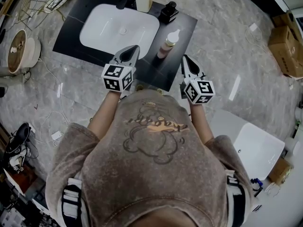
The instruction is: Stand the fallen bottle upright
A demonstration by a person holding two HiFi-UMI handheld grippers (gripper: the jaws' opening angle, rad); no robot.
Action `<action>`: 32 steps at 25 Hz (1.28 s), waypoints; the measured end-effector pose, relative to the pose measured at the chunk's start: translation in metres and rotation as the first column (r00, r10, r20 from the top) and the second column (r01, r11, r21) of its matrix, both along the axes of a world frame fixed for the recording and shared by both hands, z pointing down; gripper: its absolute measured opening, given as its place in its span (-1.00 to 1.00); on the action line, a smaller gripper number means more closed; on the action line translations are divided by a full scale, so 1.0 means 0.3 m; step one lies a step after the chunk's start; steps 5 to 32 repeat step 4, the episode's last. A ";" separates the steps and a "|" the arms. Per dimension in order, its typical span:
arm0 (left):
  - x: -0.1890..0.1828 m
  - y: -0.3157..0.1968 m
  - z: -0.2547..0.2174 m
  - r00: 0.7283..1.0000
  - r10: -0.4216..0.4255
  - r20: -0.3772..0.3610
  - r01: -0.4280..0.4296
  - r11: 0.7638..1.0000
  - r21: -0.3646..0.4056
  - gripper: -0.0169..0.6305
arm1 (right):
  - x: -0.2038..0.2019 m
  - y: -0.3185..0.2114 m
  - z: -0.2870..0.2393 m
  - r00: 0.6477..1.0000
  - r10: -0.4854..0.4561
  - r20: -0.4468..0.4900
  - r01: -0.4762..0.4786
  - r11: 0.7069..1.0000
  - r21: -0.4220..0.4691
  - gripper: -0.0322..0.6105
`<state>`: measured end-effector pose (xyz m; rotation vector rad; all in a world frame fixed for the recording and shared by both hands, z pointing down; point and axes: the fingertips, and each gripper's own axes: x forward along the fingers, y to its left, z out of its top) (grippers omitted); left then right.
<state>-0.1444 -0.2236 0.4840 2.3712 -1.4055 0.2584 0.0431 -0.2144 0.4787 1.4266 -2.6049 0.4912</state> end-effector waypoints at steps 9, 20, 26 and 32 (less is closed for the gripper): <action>-0.004 -0.005 -0.005 1.000 -0.006 0.001 0.006 1.000 0.000 -0.89 | -0.006 -0.002 -0.002 1.000 0.004 0.004 -0.004 1.000 -0.003 -0.90; -0.004 -0.005 -0.005 1.000 -0.006 0.001 0.006 1.000 0.000 -0.89 | -0.006 -0.002 -0.002 1.000 0.004 0.004 -0.004 1.000 -0.003 -0.90; -0.004 -0.005 -0.005 1.000 -0.006 0.001 0.006 1.000 0.000 -0.89 | -0.006 -0.002 -0.002 1.000 0.004 0.004 -0.004 1.000 -0.003 -0.90; -0.004 -0.005 -0.005 1.000 -0.006 0.001 0.006 1.000 0.000 -0.89 | -0.006 -0.002 -0.002 1.000 0.004 0.004 -0.004 1.000 -0.003 -0.90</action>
